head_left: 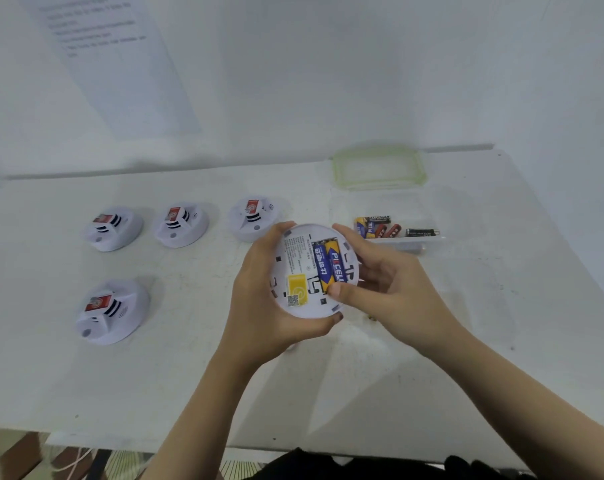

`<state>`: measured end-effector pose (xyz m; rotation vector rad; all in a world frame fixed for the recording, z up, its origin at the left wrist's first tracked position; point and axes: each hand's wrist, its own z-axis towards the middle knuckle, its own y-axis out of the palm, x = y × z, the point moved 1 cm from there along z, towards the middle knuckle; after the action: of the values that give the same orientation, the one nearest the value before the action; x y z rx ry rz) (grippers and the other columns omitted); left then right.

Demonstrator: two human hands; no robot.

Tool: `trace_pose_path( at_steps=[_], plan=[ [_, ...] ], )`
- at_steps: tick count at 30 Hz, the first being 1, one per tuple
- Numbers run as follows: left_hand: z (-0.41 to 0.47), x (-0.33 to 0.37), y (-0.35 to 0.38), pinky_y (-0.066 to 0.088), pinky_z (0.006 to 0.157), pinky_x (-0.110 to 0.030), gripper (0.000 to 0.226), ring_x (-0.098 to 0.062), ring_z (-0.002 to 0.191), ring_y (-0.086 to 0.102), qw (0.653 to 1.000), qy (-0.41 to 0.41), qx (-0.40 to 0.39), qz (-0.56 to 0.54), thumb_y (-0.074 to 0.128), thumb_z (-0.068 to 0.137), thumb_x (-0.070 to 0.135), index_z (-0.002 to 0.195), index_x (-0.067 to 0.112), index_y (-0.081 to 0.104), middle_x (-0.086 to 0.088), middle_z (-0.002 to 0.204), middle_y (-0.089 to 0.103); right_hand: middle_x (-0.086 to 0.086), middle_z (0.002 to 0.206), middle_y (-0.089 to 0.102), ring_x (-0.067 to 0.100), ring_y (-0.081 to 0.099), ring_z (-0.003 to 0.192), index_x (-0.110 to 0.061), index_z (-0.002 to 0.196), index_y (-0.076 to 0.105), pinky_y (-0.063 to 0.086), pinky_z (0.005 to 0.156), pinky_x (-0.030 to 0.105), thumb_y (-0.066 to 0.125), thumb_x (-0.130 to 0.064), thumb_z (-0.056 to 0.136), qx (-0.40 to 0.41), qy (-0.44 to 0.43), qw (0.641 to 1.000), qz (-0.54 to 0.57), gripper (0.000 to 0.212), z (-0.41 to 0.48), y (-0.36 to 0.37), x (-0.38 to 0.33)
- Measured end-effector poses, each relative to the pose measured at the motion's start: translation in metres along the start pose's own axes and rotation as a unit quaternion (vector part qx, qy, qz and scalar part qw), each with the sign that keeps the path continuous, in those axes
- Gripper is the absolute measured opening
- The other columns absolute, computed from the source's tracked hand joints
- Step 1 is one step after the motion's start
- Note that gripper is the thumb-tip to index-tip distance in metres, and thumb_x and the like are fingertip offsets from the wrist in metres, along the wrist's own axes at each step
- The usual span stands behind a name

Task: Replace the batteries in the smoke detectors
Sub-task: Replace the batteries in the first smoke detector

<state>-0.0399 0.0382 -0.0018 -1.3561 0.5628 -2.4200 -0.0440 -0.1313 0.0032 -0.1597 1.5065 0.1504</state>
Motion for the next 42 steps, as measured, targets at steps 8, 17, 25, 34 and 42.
trace_pose_path(
  at_steps=[8, 17, 25, 34, 42],
  plan=[
    [-0.01, -0.027, -0.044, 0.044, 0.088, -0.008, 0.099, -0.002, 0.112, 0.055, 0.999, -0.037, -0.015, 0.036, 0.085, 0.049, 0.041, 0.134, 0.011, 0.044, 0.004, 0.122, 0.056, 0.003, 0.102, 0.072, 0.015, 0.069, 0.09, -0.024, 0.129, 0.054, 0.056, 0.076, 0.027, 0.065, 0.012, 0.078, 0.027, 0.011, 0.999, 0.021, 0.063, 0.014, 0.053, 0.005],
    [-0.021, -0.081, -0.091, 0.04, 0.093, -0.008, 0.1, 0.0, 0.118, 0.049, 0.996, -0.074, -0.03, 0.033, 0.085, 0.048, 0.047, 0.134, 0.021, 0.041, 0.008, 0.126, 0.052, -0.012, 0.117, 0.059, 0.001, 0.055, 0.108, -0.026, 0.127, 0.053, 0.044, 0.089, 0.011, 0.058, -0.03, 0.088, 0.04, 0.024, 0.982, -0.185, 0.039, 0.016, 0.092, 0.042],
    [-0.035, -0.11, -0.107, 0.031, 0.092, 0.002, 0.101, 0.006, 0.117, 0.036, 0.993, -0.104, -0.042, 0.047, 0.076, 0.039, 0.055, 0.131, 0.035, 0.038, 0.023, 0.12, 0.032, -0.005, 0.124, 0.049, 0.015, 0.04, 0.114, -0.024, 0.132, 0.051, 0.031, 0.091, 0.02, 0.065, -0.051, 0.074, -0.026, 0.004, 0.869, -0.494, 0.066, 0.006, 0.1, 0.057],
    [-0.039, -0.125, -0.118, 0.032, 0.089, 0.001, 0.084, 0.009, 0.112, 0.043, 0.993, -0.099, -0.063, 0.007, 0.078, 0.041, 0.048, 0.116, 0.045, 0.042, 0.022, 0.116, 0.048, -0.007, 0.102, 0.047, 0.011, 0.039, 0.093, -0.021, 0.12, 0.06, 0.028, 0.078, 0.019, 0.072, -0.046, 0.07, 0.067, 0.048, 0.866, -0.492, 0.058, 0.01, 0.104, 0.051],
    [-0.044, -0.142, -0.121, 0.021, 0.091, 0.007, 0.118, 0.024, 0.116, 0.025, 0.987, -0.114, -0.11, 0.024, 0.083, 0.035, 0.052, 0.138, 0.031, 0.029, 0.02, 0.121, 0.035, -0.009, 0.104, 0.052, 0.009, 0.043, 0.097, -0.025, 0.118, 0.061, 0.029, 0.079, 0.006, 0.069, -0.058, 0.064, 0.093, 0.016, 0.897, -0.432, 0.064, 0.016, 0.124, 0.043]
  ],
)
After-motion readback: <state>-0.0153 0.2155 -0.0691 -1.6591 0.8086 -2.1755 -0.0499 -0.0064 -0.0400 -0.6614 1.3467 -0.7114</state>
